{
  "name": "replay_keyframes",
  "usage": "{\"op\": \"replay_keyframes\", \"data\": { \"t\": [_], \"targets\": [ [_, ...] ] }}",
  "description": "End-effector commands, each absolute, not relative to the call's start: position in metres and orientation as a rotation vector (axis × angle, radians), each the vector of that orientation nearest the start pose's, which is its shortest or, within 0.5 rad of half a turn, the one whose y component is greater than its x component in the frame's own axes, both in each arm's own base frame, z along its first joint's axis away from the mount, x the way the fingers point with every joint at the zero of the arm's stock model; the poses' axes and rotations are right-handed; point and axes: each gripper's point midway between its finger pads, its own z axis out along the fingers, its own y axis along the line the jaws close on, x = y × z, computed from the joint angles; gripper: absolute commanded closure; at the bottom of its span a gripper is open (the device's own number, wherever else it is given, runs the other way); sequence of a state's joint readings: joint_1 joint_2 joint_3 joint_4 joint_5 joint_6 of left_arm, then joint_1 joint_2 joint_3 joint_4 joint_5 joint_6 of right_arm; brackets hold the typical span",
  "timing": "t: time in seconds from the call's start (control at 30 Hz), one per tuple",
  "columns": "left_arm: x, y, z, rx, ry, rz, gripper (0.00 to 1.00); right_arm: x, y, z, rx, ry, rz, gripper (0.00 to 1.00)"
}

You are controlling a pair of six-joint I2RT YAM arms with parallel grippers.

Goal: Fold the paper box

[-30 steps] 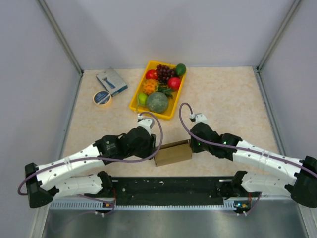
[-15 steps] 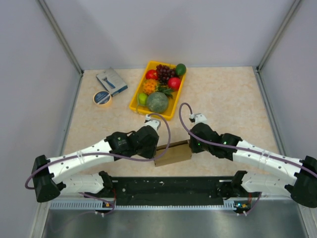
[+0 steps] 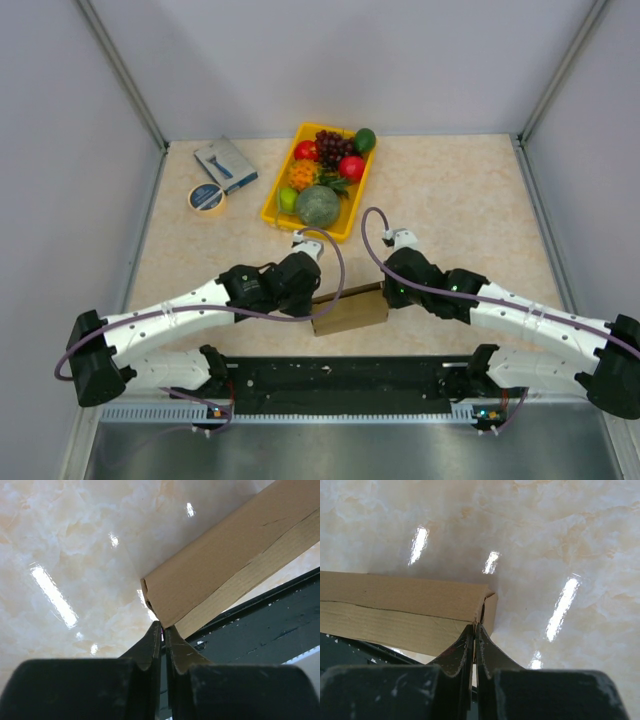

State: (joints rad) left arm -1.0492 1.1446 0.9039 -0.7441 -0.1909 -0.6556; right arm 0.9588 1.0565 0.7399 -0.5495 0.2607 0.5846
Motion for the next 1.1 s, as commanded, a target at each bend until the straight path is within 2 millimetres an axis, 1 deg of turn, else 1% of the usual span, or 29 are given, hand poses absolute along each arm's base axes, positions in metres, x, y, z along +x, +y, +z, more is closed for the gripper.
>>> {"op": "replay_keyframes", "data": {
  "t": [0.0, 0.03, 0.07, 0.17, 0.23, 0.3, 0.43, 0.6, 0.67, 0.73, 0.8, 0.83, 0.87, 0.97, 1.07],
  "targets": [
    [0.146, -0.257, 0.13, 0.354, 2.536, -0.555, 0.96, 0.174, 0.226, 0.119, -0.354, 2.412, 0.468, 1.0],
    [0.144, -0.258, 0.13, 0.347, 2.541, -0.563, 0.99, 0.174, 0.227, 0.119, -0.354, 2.414, 0.473, 1.0],
    [0.145, -0.26, 0.133, 0.34, 2.534, -0.578, 1.0, 0.174, 0.227, 0.118, -0.356, 2.414, 0.473, 1.0],
    [0.148, -0.264, 0.145, 0.317, 2.516, -0.601, 1.0, 0.173, 0.227, 0.117, -0.358, 2.417, 0.472, 1.0],
    [0.149, -0.266, 0.148, 0.301, 2.511, -0.613, 1.0, 0.173, 0.227, 0.116, -0.356, 2.417, 0.476, 1.0],
    [0.15, -0.27, 0.15, 0.286, 2.504, -0.636, 1.0, 0.172, 0.227, 0.116, -0.355, 2.418, 0.478, 1.0],
    [0.149, -0.277, 0.145, 0.272, 2.532, -0.651, 1.0, 0.171, 0.228, 0.115, -0.354, 2.42, 0.483, 1.0],
    [0.15, -0.29, 0.151, 0.276, 2.524, -0.71, 1.0, 0.17, 0.229, 0.113, -0.357, 2.425, 0.483, 1.0],
    [0.151, -0.292, 0.151, 0.267, 2.531, -0.708, 1.0, 0.17, 0.229, 0.113, -0.357, 2.427, 0.484, 1.0],
    [0.151, -0.296, 0.155, 0.263, 2.519, -0.738, 1.0, 0.17, 0.23, 0.113, -0.358, 2.428, 0.49, 1.0],
    [0.154, -0.296, 0.159, 0.257, 2.504, -0.73, 1.0, 0.169, 0.231, 0.113, -0.365, 2.429, 0.491, 1.0],
    [0.157, -0.296, 0.165, 0.251, 2.491, -0.726, 1.0, 0.17, 0.231, 0.112, -0.363, 2.429, 0.49, 1.0],
    [0.157, -0.293, 0.165, 0.246, 2.492, -0.707, 1.0, 0.169, 0.231, 0.111, -0.365, 2.432, 0.486, 1.0],
    [0.162, -0.29, 0.176, 0.226, 2.451, -0.712, 1.0, 0.169, 0.23, 0.111, -0.363, 2.432, 0.485, 1.0],
    [0.164, -0.288, 0.177, 0.2, 2.432, -0.724, 1.0, 0.169, 0.23, 0.111, -0.361, 2.431, 0.482, 1.0]
  ]
}}
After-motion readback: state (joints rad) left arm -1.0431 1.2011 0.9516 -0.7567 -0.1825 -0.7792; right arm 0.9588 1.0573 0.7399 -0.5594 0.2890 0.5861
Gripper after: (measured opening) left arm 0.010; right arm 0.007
